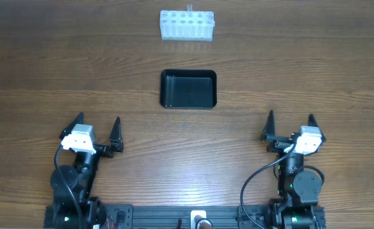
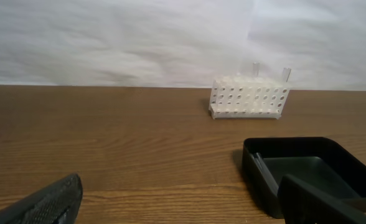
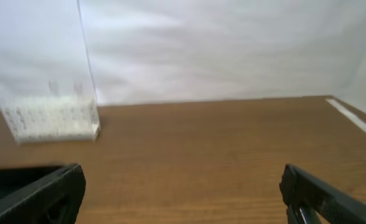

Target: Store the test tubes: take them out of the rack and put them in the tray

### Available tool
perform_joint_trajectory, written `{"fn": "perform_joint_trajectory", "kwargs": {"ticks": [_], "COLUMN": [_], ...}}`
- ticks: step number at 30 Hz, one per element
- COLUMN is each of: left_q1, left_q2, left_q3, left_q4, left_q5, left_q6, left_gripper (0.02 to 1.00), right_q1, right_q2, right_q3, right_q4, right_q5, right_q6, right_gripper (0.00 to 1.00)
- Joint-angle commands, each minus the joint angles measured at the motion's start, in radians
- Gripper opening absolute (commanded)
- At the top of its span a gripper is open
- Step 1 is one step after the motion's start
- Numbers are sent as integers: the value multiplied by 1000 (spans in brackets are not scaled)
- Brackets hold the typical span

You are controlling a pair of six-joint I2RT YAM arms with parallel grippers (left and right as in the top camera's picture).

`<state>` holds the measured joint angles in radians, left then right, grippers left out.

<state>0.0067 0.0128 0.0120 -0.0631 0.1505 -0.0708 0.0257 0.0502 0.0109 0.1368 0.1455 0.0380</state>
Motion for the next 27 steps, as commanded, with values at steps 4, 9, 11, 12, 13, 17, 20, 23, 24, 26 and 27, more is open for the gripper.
{"fn": "perform_joint_trajectory", "kwargs": {"ticks": [4,9,11,12,13,17,20,23,24,26,27], "left_q1": [-5,-5,-5,-5,-5,-5,-5,-5,-5,-5,-5], "left_q2": [-10,-10,-10,-10,-10,-10,-10,-10,-10,-10,-10], "left_q3": [-6,-6,-6,-6,-6,-6,-6,-6,-6,-6,-6], "left_q4": [0,0,0,0,0,0,0,0,0,0,0], "left_q5": [6,6,6,6,6,6,6,6,6,6,6], "left_q6": [14,14,14,14,14,14,14,14,14,14,14], "left_gripper": [1000,1000,1000,1000,1000,1000,1000,1000,1000,1000,1000], "right_q1": [-7,-5,-2,4,17,110,196,280,303,351,373], "right_q2": [274,579,716,777,846,1096,1257,1408,1452,1546,1595], "right_q3": [64,249,341,383,433,612,738,877,924,1031,1091], "right_q4": [251,270,277,279,279,278,271,235,213,148,106], "right_q5": [28,6,-45,-62,-77,-69,-69,-69,-62,-6,25], "right_q6": [81,89,89,89,89,88,88,89,92,128,135], "right_gripper": [991,993,991,991,993,993,991,991,993,991,991]}}
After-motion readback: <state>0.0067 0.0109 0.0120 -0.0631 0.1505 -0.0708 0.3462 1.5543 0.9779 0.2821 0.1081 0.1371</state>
